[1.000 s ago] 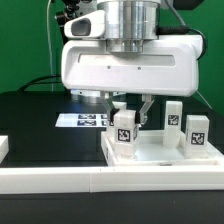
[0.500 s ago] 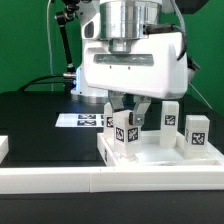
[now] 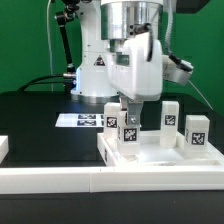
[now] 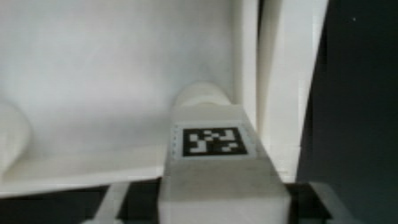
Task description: Assemble square table
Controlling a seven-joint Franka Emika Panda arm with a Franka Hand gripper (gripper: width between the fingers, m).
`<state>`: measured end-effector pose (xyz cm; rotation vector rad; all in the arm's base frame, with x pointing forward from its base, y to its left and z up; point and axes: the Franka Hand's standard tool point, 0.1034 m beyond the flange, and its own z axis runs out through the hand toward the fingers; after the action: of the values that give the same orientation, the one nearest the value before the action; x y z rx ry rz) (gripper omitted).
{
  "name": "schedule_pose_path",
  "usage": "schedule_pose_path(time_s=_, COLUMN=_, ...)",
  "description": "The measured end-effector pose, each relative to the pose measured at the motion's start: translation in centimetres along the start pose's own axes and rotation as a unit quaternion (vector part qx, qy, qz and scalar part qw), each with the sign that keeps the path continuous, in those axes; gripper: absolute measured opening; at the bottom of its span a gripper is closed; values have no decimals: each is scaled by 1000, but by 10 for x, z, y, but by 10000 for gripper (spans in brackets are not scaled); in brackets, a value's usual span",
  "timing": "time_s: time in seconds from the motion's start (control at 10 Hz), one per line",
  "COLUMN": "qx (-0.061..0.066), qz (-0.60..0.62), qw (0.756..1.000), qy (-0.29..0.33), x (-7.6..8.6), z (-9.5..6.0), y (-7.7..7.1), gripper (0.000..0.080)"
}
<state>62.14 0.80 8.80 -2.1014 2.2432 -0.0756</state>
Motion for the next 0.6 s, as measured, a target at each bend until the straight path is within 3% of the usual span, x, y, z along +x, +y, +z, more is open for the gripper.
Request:
schedule_pose_path(time_s=0.2, qx=1, qz=57, qw=998, qy=-8, x=0, z=1, y=0, gripper=290)
schedule_pose_path(time_s=0.5, qx=2, qz=28, qw=1000, qy=-8, x=0, z=1, y=-1, gripper=297)
schedule_pose_path(time_s=0.6, qx=3, qz=0, qw=1000, qy=-7, x=2, z=0, y=-1, gripper=492)
